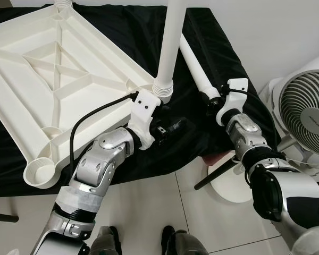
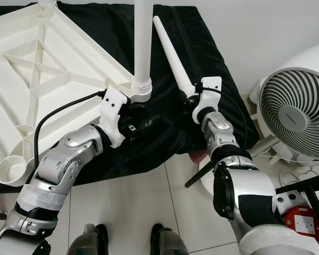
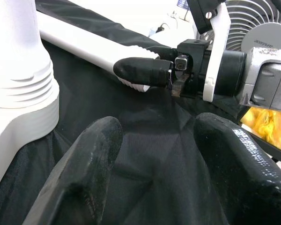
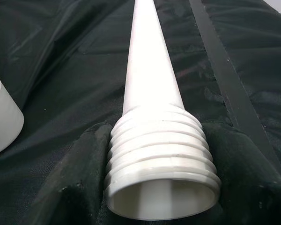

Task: Building children table

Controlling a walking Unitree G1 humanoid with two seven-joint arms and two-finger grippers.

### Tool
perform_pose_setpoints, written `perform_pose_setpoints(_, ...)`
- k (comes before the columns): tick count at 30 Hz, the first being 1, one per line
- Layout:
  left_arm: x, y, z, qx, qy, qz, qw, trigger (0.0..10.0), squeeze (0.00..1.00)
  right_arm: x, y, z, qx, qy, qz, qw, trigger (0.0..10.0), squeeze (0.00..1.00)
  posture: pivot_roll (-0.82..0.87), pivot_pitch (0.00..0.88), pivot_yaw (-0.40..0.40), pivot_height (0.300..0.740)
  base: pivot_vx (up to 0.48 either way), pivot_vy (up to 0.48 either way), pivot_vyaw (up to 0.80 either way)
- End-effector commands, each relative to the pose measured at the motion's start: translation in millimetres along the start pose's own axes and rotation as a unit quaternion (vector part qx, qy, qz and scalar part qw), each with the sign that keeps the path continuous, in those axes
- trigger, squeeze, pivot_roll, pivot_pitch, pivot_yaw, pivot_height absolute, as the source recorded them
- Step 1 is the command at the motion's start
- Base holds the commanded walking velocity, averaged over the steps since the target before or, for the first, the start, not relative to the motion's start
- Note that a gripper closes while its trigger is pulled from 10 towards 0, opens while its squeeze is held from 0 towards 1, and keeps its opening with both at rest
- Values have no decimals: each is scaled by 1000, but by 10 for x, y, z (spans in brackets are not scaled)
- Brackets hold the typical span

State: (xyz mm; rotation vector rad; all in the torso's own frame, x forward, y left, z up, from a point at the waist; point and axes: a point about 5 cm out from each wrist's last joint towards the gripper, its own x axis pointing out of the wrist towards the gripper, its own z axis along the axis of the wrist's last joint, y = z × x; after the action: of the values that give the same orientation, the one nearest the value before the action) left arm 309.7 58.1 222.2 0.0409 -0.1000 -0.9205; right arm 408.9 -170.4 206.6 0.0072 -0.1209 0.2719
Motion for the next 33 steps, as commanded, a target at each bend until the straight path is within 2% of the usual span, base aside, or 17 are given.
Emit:
perform_pose_setpoints(1, 5, -46, 31, 6, -3, -12, 1000, 10000, 0, -23, -30, -70, 8, 21, -6, 1000, 0, 0, 41, 252, -77, 740, 0, 0, 0)
perform_pose_setpoints(4, -4, -29, 42, 9, -4, -10, 1000, 10000, 0, -63, -41, -170, 16, 42, -5, 999, 0, 0, 39, 249, -78, 740, 0, 0, 0)
perform_pose_setpoints(8, -2, -29, 39, 10, -4, -9, 1000, 10000, 0, -76, -48, -187, 11, 41, -9, 999, 0, 0, 40, 245, -80, 740, 0, 0, 0)
perform_pose_setpoints(9, -4, -29, 35, 10, -5, -8, 1000, 10000, 0, -85, -50, -191, 13, 33, -12, 999, 10000, 0, 41, 243, -82, 740, 0, 0, 0)
perform_pose_setpoints(13, -7, -26, 27, 10, -5, -7, 1000, 10000, 0, -103, -50, -217, 20, 28, -17, 999, 10000, 0, 35, 241, -81, 740, 0, 0, 0)
perform_pose_setpoints(14, -11, -24, 22, 10, -5, -6, 1000, 10000, 0, -132, -23, -307, 22, 44, -10, 999, 10000, 0, 28, 241, -80, 740, 0, 0, 0)
perform_pose_setpoints(19, -6, -29, 25, 8, -5, -7, 1000, 10000, 0, -175, -10, -424, 12, 70, -13, 997, 10000, 0, 29, 245, -81, 740, 0, 0, 0)
perform_pose_setpoints(20, -6, -28, 23, 7, -5, -7, 1000, 10000, 0, -173, -13, -418, 14, 69, -13, 997, 10000, 1000, 29, 247, -82, 740, 0, 0, 0)
perform_pose_setpoints(23, -7, -24, 21, 6, -4, -5, 1000, 10000, 0, -165, -21, -394, 13, 63, -18, 998, 10000, 1000, 31, 252, -84, 740, 0, 0, 0)
perform_pose_setpoints(24, -14, -24, 18, 6, -3, -4, 1000, 10000, 0, -159, -25, -381, 10, 62, -21, 998, 10000, 82, 35, 254, -85, 740, 0, 0, 0)
perform_pose_setpoints(25, -14, -24, 18, 6, -3, -4, 1000, 10000, 0, -159, -25, -381, 10, 62, -21, 998, 10000, 82, 35, 254, -85, 740, 0, 0, 0)
perform_pose_setpoints(26, -19, -26, 18, 6, -4, -4, 1000, 10000, 0, -154, -27, -366, 7, 58, -22, 998, 10000, 0, 37, 252, -85, 740, 0, 0, 0)
perform_pose_setpoints(33, -35, -23, 13, 5, -2, -2, 1000, 10000, 0, -145, -22, -349, 2, 56, -21, 998, 10000, 0, 42, 253, -85, 740, 0, 0, 0)
